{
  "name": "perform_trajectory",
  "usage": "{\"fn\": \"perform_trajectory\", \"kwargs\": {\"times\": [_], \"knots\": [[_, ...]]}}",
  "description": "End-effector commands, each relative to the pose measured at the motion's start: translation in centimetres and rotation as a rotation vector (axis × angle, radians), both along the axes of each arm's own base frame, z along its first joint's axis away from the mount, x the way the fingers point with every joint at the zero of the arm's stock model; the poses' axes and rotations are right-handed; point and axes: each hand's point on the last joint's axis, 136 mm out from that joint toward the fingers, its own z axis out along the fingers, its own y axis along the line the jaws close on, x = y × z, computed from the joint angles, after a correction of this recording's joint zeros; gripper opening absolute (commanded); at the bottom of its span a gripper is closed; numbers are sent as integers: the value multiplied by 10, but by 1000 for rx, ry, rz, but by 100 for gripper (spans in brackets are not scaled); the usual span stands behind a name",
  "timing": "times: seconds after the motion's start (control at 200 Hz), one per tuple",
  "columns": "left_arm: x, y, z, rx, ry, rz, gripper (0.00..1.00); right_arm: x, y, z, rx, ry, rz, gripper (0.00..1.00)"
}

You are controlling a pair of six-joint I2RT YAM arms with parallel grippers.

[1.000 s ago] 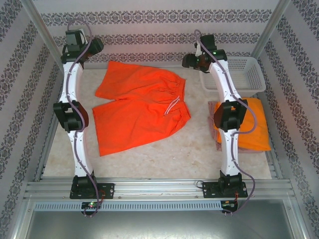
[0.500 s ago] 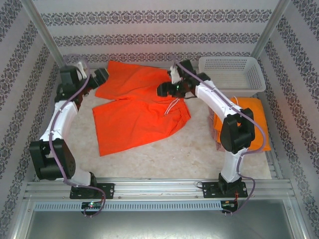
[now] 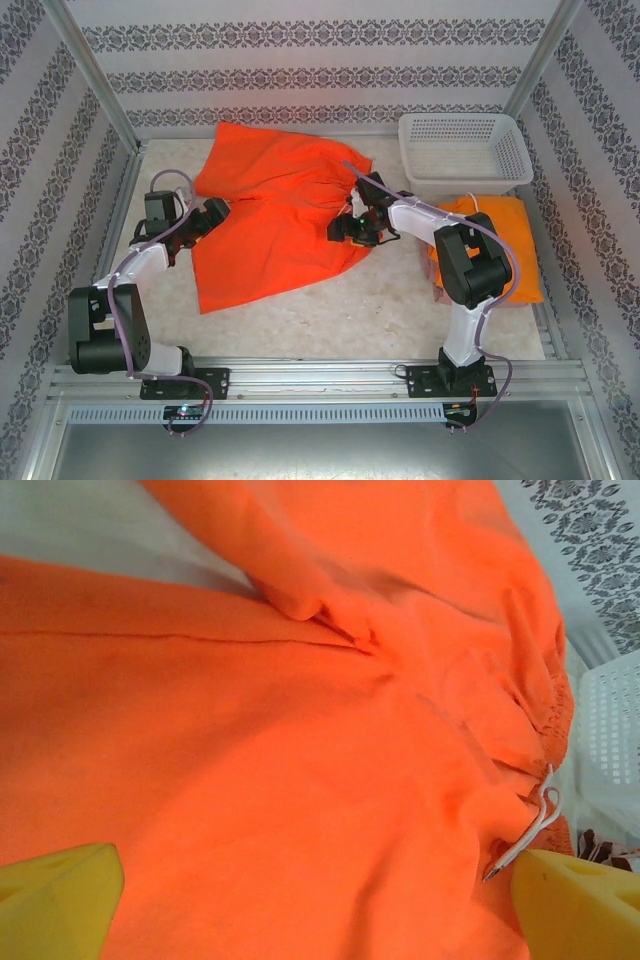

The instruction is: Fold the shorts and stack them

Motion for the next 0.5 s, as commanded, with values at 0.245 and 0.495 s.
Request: {"fn": "perform_trajectory", "kwargs": {"times": [0.245,0.495], "knots": [[2,-4,18,-4,-74,-14,100,-74,-13,-14,13,136,-56,70],[-15,-9,46,-10,-106,-28,100,-77,3,43,154,65,-22,70]]}}
